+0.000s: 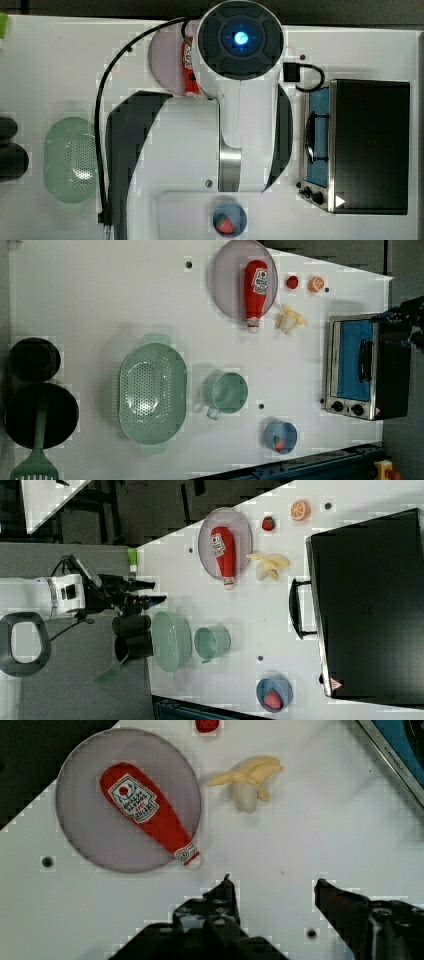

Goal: Pick ketchup from plate and place it on table.

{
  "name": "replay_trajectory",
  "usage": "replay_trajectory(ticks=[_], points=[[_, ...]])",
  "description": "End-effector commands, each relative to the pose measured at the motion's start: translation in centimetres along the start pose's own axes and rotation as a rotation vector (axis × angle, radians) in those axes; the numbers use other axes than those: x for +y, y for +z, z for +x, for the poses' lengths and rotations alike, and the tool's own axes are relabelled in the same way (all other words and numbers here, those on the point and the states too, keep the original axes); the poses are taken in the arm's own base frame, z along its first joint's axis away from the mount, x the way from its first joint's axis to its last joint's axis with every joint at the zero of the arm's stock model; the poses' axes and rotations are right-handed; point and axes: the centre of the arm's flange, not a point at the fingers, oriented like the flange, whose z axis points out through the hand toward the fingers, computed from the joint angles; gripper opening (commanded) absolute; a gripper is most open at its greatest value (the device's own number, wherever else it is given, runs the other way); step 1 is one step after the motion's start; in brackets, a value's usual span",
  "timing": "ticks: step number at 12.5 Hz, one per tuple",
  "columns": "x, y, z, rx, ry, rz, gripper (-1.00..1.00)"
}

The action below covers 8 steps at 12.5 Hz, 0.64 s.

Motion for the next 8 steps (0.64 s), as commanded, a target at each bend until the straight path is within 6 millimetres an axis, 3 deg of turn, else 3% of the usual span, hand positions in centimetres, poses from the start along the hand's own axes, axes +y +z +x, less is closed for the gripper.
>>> replay_trajectory(ticks=[1, 3, 8], points=[[6.3, -7.3, -4.8, -0.022, 0.129, -0.001, 0.58], [5.9, -6.7, -4.7, -0.029, 0.121, -0.007, 0.99], [2.9, -2.0, -3.2, -0.074, 0.001, -0.037, 1.00]])
